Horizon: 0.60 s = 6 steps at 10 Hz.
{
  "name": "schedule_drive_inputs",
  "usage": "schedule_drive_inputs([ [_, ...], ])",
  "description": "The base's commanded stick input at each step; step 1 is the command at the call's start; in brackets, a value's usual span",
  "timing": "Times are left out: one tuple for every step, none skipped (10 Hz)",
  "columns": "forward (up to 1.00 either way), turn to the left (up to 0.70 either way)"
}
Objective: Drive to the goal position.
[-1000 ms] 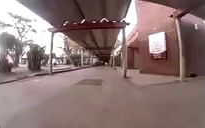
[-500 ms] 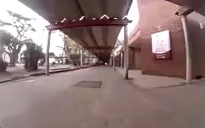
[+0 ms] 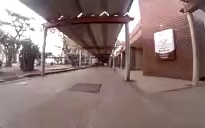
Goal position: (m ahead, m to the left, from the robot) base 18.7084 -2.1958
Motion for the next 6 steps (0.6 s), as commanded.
schedule_drive_inputs([
  [0.7, 0.0],
  [0.7, 0.0],
  [0.7, 0.0],
  [0.7, 0.0],
  [0.7, 0.0],
  [0.7, 0.0],
])
